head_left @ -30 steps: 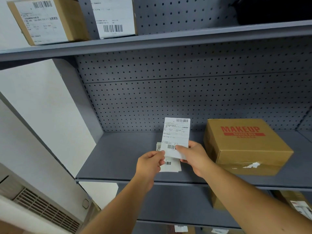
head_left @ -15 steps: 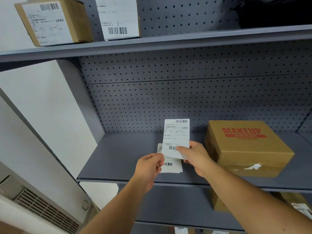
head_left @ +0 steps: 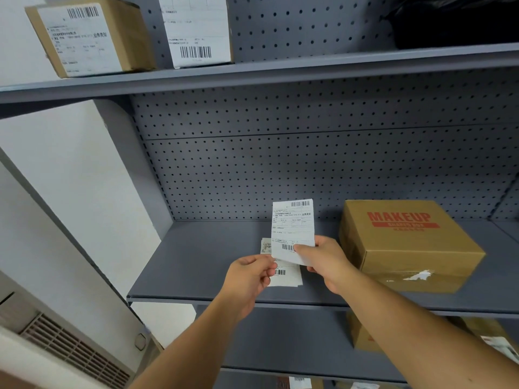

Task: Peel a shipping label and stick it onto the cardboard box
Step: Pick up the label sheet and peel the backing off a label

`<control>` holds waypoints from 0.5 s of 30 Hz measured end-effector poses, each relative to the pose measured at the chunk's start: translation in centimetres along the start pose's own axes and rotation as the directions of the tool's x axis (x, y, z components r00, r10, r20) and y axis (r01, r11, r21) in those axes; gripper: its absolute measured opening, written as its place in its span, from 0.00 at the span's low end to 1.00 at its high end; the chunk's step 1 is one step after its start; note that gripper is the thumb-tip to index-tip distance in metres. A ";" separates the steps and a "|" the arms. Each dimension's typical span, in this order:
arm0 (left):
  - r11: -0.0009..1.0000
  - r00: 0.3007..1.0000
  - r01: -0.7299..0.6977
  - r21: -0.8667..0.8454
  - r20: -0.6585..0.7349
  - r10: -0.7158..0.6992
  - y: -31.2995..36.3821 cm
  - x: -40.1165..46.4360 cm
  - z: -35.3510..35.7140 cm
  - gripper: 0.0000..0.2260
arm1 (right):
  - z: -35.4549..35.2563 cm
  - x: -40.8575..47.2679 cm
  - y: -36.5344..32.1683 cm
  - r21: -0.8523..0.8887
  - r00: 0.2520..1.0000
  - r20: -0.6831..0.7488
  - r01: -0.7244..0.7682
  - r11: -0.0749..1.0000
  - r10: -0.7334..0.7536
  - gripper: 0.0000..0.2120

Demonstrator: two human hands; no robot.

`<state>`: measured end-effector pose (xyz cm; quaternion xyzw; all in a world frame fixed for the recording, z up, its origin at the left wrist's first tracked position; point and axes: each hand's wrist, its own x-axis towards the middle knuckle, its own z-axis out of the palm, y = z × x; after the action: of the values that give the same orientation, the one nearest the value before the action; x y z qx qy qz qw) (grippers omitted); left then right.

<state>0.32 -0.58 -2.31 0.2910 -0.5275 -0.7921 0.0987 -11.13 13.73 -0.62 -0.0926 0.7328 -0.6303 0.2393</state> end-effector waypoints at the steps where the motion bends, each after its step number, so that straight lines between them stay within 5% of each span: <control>1: 1.000 1.000 -0.003 -0.002 0.005 0.003 0.0 0.0 0.0 0.04 | -0.1 0.0 0.0 -0.002 1.000 -0.001 0.006 1.000 -0.006 0.07; 7: 1.000 0.999 -0.027 -0.004 0.042 0.027 0.0 -0.2 0.2 0.04 | 0.0 0.1 0.3 -0.026 1.000 -0.008 -0.005 1.000 0.005 0.07; 11: 0.998 0.998 -0.061 0.020 0.032 0.060 0.0 0.0 0.5 0.05 | 0.4 0.1 0.9 -0.201 1.000 -0.015 -0.016 0.980 0.014 0.09; 13: 0.996 0.997 -0.076 0.048 0.028 0.074 0.0 0.2 0.6 0.05 | 0.5 0.2 1.1 -0.430 0.991 -0.040 0.097 0.897 -0.126 0.15; 15: 0.993 0.996 -0.085 0.077 0.020 0.084 -0.1 0.4 0.7 0.06 | 0.7 0.0 0.7 -0.512 0.960 0.022 0.250 0.822 -0.278 0.09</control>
<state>-0.38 -0.13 -2.35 0.2654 -0.5704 -0.7685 0.1166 -10.65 13.23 -1.41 -0.2362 0.8593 -0.4431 0.0971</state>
